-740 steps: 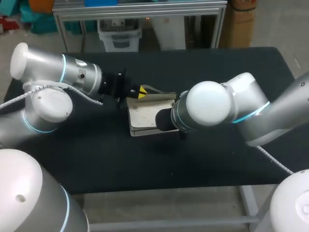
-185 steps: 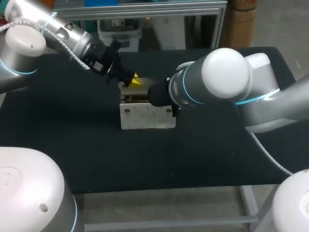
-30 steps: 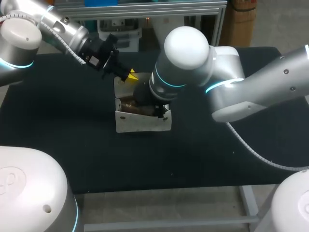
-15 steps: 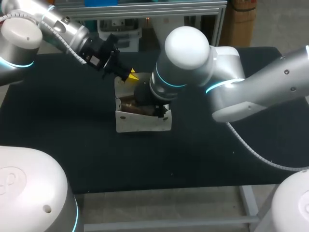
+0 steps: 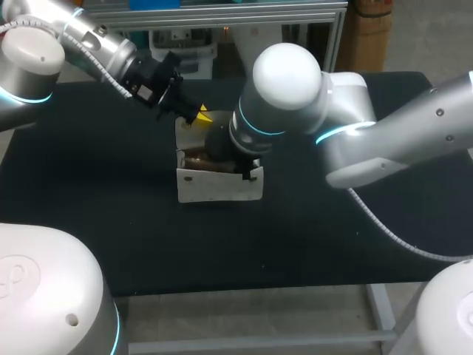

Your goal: Pick up the bag, open it, inspect its contents, close it, and place it on the opposite side

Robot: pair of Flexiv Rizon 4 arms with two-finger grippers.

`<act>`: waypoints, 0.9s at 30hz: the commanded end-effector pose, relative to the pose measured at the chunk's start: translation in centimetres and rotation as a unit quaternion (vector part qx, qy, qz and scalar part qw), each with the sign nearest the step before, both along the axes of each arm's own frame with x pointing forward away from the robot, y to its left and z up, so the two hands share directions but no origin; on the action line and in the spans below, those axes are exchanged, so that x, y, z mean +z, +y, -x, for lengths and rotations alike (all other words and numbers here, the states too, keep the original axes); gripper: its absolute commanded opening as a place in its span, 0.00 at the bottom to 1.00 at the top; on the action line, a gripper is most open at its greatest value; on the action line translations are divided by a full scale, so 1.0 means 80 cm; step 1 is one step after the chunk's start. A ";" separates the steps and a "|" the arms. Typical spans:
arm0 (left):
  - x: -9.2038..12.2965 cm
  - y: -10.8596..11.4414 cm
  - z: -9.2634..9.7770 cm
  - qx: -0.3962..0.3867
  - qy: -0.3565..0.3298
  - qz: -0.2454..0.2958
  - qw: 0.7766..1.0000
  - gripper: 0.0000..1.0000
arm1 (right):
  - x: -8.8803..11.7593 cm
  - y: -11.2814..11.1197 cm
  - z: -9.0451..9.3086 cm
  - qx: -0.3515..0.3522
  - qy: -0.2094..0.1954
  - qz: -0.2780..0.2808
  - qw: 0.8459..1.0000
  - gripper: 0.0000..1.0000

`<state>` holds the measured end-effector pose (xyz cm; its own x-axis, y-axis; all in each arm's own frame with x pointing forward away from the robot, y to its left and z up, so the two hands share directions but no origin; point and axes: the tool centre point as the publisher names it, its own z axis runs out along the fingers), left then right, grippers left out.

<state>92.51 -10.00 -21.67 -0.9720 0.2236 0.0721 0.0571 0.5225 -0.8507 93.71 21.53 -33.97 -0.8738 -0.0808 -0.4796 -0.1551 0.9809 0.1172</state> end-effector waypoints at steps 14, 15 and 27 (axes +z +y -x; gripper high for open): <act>-0.006 -0.003 0.002 0.000 0.000 0.002 1.000 0.00 | 0.038 -0.007 0.020 0.000 -0.081 -0.013 0.997 0.00; -0.006 -0.003 0.002 0.000 -0.001 0.002 1.000 0.00 | 0.043 -0.008 0.021 0.001 -0.089 -0.015 0.996 0.00; -0.003 -0.007 0.003 0.011 -0.020 -0.011 1.000 0.00 | 0.097 -0.021 0.030 -0.005 -0.156 -0.023 0.987 0.00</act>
<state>92.90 -10.17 -22.07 -0.9761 0.2125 0.0450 0.0785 0.5384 -0.8390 92.28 20.65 -26.88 -0.7034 -0.0521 -0.7089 -0.1792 0.9781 0.1060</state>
